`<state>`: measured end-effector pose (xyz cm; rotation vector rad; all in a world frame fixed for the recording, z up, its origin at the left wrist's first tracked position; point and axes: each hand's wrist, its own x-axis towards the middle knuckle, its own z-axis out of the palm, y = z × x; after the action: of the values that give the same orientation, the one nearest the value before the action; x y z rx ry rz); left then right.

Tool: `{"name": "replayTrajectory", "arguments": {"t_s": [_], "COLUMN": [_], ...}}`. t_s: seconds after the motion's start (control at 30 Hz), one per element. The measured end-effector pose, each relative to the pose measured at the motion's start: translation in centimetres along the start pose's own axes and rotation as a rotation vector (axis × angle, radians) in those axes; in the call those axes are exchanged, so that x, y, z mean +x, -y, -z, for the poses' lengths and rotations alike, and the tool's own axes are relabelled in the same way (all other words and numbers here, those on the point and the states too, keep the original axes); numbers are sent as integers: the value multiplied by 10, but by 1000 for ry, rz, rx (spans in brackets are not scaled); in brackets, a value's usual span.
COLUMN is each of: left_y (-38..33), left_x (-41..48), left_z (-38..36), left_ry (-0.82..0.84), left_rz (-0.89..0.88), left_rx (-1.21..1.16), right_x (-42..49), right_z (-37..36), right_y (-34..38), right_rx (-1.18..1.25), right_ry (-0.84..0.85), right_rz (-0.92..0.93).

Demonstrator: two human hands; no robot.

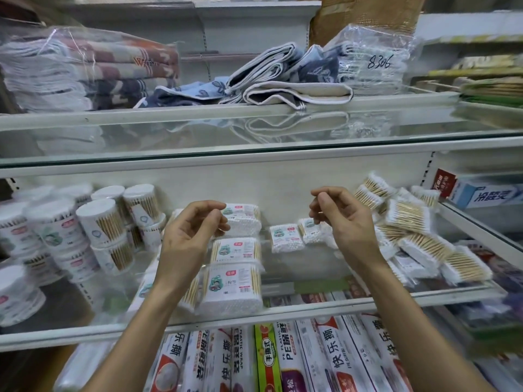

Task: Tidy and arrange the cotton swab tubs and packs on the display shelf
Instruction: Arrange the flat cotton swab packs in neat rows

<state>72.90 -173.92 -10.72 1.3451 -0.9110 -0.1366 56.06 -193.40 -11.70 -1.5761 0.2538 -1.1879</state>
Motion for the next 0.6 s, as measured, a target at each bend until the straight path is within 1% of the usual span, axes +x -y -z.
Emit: {"name": "replayTrajectory", "arguments": {"t_s": [0.13, 0.33, 0.47, 0.53, 0.57, 0.6], "left_y": [-1, -2, -2, -1, 2, 6], "left_x": [2, 3, 5, 10, 14, 20], "left_z": [-23, -53, -62, -67, -69, -71], "left_ry": [63, 148, 169, 176, 191, 231], "left_rz": [-3, -26, -45, -44, -62, -104], "left_rx": [-60, -60, -47, 14, 107, 258], "right_x": [0, -2, -2, -1, 0, 1], "right_z": [28, 64, 75, 78, 79, 81], "right_y": [8, 12, 13, 11, 10, 8], "right_rx": [-28, -106, -108, -105, -107, -109], "right_ry": [-63, -170, -178, -169, -163, -152], "right_rz": [8, -22, -29, -22, -14, -7]}}
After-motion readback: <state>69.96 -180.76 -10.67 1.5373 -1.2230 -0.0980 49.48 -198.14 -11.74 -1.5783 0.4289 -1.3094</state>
